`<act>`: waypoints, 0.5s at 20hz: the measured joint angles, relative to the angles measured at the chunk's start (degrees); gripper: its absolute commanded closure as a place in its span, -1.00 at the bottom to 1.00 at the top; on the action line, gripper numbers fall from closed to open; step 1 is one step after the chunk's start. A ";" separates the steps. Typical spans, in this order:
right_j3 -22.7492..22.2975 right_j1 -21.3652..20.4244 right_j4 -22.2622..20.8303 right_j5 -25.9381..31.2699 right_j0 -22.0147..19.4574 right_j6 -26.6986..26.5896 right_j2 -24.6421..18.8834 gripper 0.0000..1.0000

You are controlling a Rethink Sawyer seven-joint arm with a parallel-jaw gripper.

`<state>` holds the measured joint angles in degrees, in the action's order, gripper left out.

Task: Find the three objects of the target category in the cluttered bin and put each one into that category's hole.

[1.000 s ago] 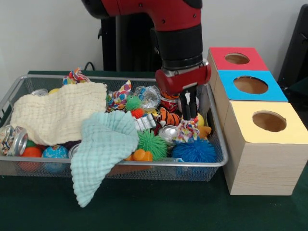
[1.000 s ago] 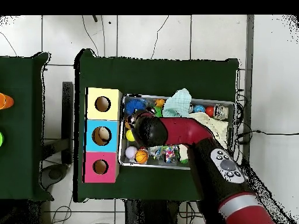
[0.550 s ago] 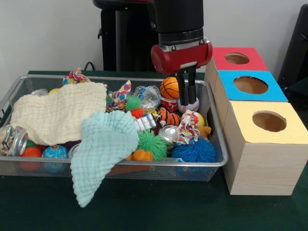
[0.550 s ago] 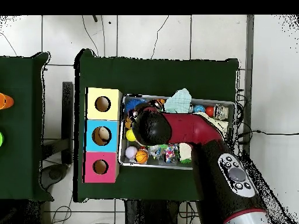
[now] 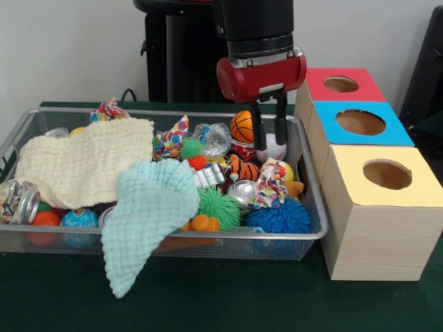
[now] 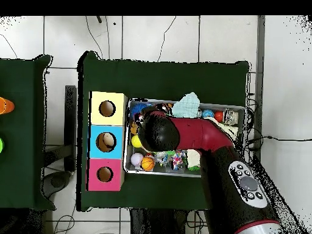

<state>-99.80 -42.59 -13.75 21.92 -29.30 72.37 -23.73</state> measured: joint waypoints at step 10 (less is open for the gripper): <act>0.03 2.73 -0.09 -0.01 0.78 0.00 0.76 -1.00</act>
<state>-99.77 -39.86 -13.84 21.91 -28.52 72.37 -22.97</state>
